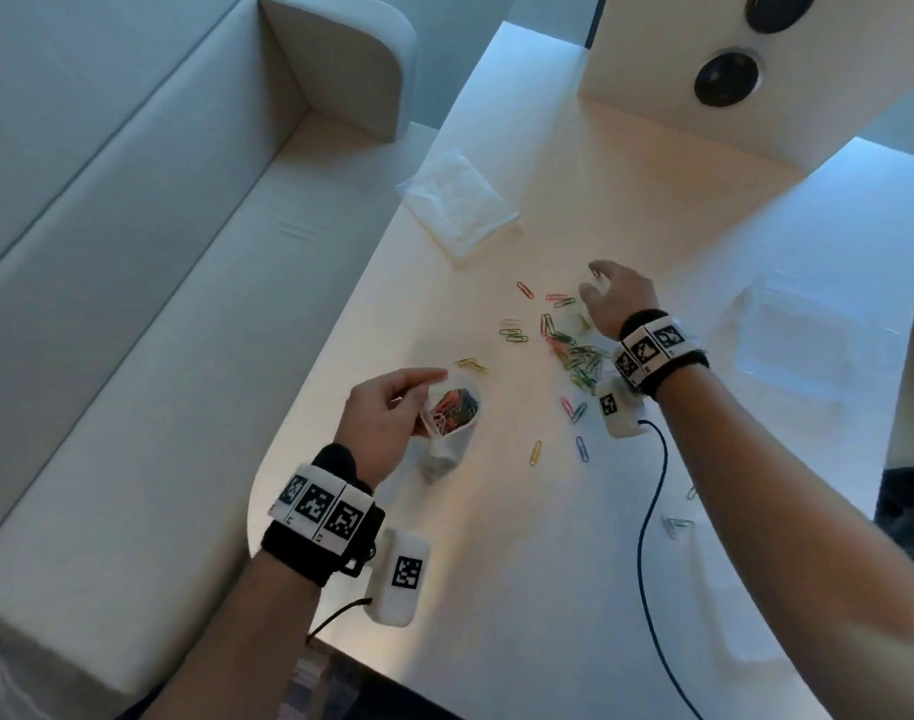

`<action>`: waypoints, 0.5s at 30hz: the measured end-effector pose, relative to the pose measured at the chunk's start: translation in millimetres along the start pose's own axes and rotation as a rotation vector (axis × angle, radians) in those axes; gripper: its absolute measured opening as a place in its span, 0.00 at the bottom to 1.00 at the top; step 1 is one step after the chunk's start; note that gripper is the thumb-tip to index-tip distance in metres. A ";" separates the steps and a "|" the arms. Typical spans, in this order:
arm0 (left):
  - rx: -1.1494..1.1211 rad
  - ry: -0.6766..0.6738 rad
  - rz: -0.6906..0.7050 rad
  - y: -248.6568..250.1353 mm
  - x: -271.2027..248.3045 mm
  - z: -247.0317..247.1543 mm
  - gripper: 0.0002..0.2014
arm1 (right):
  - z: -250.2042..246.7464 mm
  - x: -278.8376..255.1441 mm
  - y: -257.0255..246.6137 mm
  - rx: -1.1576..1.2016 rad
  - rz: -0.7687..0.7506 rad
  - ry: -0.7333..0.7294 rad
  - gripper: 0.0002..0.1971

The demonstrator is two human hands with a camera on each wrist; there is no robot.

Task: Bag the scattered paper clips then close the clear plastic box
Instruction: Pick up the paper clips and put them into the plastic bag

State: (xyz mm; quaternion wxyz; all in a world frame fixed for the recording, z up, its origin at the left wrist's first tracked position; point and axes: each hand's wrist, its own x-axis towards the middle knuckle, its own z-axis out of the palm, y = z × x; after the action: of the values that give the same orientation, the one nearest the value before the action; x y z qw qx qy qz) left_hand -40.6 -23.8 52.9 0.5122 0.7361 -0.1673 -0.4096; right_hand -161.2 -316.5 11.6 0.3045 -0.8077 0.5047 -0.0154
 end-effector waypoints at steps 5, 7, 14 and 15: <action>-0.022 0.069 0.007 -5.9 3.8 -19.4 0.15 | 44.9 40.0 1.6 -0.226 0.119 -0.126 0.25; -0.020 0.085 0.010 -8.5 6.5 -19.7 0.16 | 60.3 34.2 -11.2 -0.256 0.036 -0.146 0.27; -0.030 0.075 0.008 -10.9 9.9 -11.4 0.17 | 74.4 -10.1 -13.9 -0.697 -0.364 -0.303 0.29; -0.033 0.073 0.004 -11.9 9.5 -10.6 0.17 | 70.1 -17.2 -6.0 -0.752 -0.387 -0.300 0.30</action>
State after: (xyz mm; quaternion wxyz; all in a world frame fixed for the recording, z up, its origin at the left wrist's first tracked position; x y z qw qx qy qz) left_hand -28.7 -18.6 39.7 0.5309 0.7417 -0.1430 -0.3841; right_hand -141.5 -267.2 -37.5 0.0509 -0.9351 0.2650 0.2296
